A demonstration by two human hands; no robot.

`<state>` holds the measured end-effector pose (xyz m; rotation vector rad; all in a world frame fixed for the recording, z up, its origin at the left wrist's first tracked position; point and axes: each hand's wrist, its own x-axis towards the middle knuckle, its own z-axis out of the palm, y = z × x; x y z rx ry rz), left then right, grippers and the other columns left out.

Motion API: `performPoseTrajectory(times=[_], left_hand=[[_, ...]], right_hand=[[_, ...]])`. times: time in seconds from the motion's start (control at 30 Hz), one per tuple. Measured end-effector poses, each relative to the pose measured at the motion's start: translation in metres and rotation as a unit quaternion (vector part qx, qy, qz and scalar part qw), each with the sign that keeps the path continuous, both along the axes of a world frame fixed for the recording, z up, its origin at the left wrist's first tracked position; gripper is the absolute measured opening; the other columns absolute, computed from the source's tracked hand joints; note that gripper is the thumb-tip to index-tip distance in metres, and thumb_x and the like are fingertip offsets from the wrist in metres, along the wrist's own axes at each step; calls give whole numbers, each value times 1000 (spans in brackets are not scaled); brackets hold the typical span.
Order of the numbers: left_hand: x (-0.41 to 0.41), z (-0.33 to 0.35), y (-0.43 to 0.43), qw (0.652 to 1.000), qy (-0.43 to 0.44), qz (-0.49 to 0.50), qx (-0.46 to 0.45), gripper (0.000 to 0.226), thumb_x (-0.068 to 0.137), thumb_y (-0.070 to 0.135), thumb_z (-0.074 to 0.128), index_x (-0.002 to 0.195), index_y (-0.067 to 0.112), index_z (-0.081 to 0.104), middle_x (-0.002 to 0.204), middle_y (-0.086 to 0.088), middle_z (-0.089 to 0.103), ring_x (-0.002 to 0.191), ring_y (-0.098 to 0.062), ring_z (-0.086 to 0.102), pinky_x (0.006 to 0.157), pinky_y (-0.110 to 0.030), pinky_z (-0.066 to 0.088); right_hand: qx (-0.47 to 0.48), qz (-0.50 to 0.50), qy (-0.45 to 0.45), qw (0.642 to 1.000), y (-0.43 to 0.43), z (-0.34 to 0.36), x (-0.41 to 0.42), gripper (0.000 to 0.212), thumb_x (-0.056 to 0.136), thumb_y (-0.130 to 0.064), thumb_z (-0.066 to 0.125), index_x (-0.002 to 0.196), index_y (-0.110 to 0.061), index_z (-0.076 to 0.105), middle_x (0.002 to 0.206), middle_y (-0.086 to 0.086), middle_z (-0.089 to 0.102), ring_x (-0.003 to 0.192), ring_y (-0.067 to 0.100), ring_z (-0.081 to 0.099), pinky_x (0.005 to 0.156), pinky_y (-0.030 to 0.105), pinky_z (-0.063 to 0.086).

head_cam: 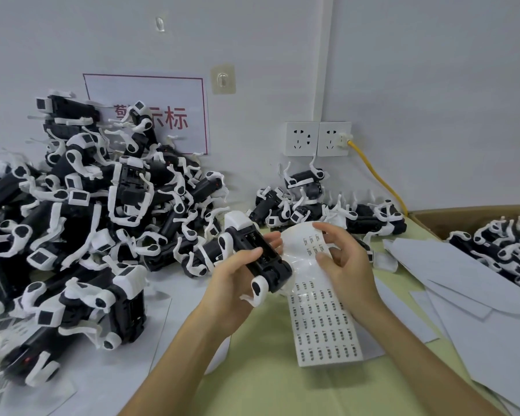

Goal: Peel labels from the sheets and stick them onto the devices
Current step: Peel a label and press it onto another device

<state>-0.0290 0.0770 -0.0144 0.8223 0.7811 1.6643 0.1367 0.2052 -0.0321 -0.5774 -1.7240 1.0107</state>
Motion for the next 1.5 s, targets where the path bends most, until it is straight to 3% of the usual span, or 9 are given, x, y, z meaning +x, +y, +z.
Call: performPoseTrajectory(times=[0.2,0.3,0.5,0.63,0.93,1.17,1.3,1.37,1.5], left_hand=[[3,1,-1,999,41,-14,-9,58,77,31,71,134,19,70,128,-7,69,110,-20,69,101,-42,50],[-2,0,-4,996,72,-46,-18,56,78,34,71,133,26,70,113,-2,75,104,-22,72,99,-42,51],[-4,4,-8,996,57,-64,-26,57,81,35,69,136,21,69,105,-4,74,102,-26,72,89,-35,58],[-2,3,-8,996,36,-78,-25,55,82,31,69,135,16,69,107,-8,74,98,-27,72,82,-35,59],[0,5,-8,991,72,-99,-52,57,78,31,72,134,19,70,117,-9,73,102,-27,72,82,-34,60],[1,3,-6,996,46,-60,-46,55,74,32,73,127,16,74,118,-7,75,100,-25,73,80,-34,60],[0,3,-6,997,36,-47,-41,40,85,26,63,121,17,78,118,-5,76,97,-22,74,78,-32,60],[-1,3,-7,998,36,-43,-39,37,86,28,61,118,20,80,119,-2,76,95,-20,74,78,-32,60],[-2,3,-8,998,23,-45,-42,46,77,32,72,119,15,79,113,-6,74,92,-23,73,77,-33,60]], right_hand=[[8,8,15,1000,-2,0,-1,62,93,8,59,123,-46,65,115,-4,63,70,24,55,63,24,48],[15,30,6,999,-3,1,-1,59,91,11,60,121,-40,66,120,-1,64,90,35,57,74,30,54],[13,53,-19,998,-4,4,0,45,93,6,62,110,-35,69,96,-13,70,75,24,61,66,39,51],[31,28,-65,997,-5,1,-1,35,94,-5,67,109,-37,69,77,-25,63,61,10,47,60,21,40],[-28,82,10,996,-10,9,0,35,88,4,75,114,-19,71,106,0,78,102,19,74,89,44,59],[0,26,-11,1000,-7,5,-4,29,86,-12,82,101,-35,74,89,32,65,68,38,56,64,51,47],[28,13,-31,999,-7,5,-2,28,85,-22,83,105,-38,73,64,13,50,59,29,43,55,38,37],[34,3,-33,999,-7,6,-1,29,83,-24,84,105,-39,74,64,2,42,58,12,39,55,27,36],[23,9,-25,999,-10,6,-2,31,83,-20,85,104,-41,76,66,2,51,62,14,45,60,27,41]])
